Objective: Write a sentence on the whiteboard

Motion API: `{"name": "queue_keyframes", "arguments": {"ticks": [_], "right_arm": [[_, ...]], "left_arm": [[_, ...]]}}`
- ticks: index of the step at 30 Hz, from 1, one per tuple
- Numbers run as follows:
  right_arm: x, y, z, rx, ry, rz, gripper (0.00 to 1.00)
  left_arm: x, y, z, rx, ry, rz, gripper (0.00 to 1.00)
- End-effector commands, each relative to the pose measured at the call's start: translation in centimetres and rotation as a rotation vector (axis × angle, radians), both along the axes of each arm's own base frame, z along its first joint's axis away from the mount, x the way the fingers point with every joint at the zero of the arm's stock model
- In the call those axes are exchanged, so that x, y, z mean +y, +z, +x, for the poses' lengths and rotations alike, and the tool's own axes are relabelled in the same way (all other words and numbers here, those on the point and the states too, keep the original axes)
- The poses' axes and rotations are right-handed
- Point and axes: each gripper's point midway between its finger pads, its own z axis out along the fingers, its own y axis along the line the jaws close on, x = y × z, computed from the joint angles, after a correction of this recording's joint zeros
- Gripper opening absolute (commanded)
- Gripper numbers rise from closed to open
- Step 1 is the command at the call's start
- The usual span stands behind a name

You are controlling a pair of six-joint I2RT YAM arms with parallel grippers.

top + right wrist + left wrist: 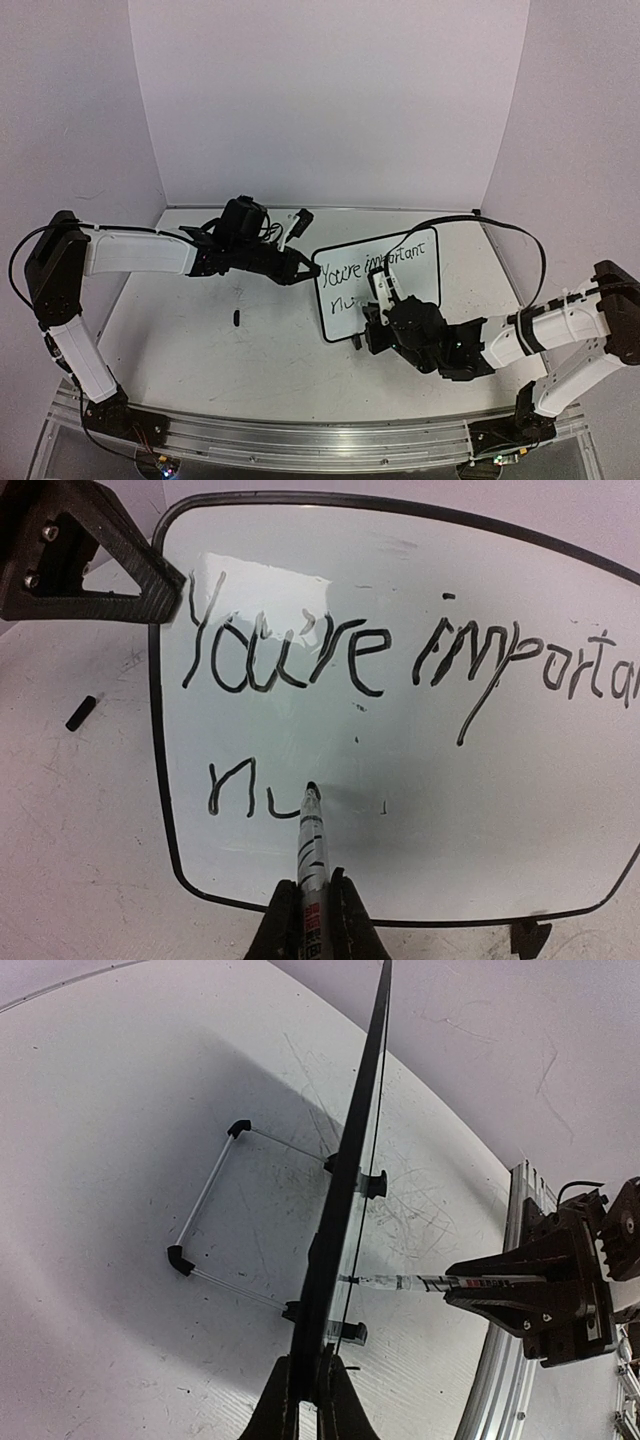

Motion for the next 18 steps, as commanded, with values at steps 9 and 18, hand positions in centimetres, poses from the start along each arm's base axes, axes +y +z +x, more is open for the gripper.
{"name": "queue_keyframes", "arguments": {"ticks": [9,18], "right_arm": [[1.9,0.2,0.3,0.006,0.045,0.027,0.0],[1.2,-0.1,-0.1,0.024,0.043,0.022,0.0]], "left_arm": [[0.2,0.9,1.4,-0.07,0.033,0.018,0.0],[0.3,1.0,1.4,-0.072,0.034,0.018,0.0]]}}
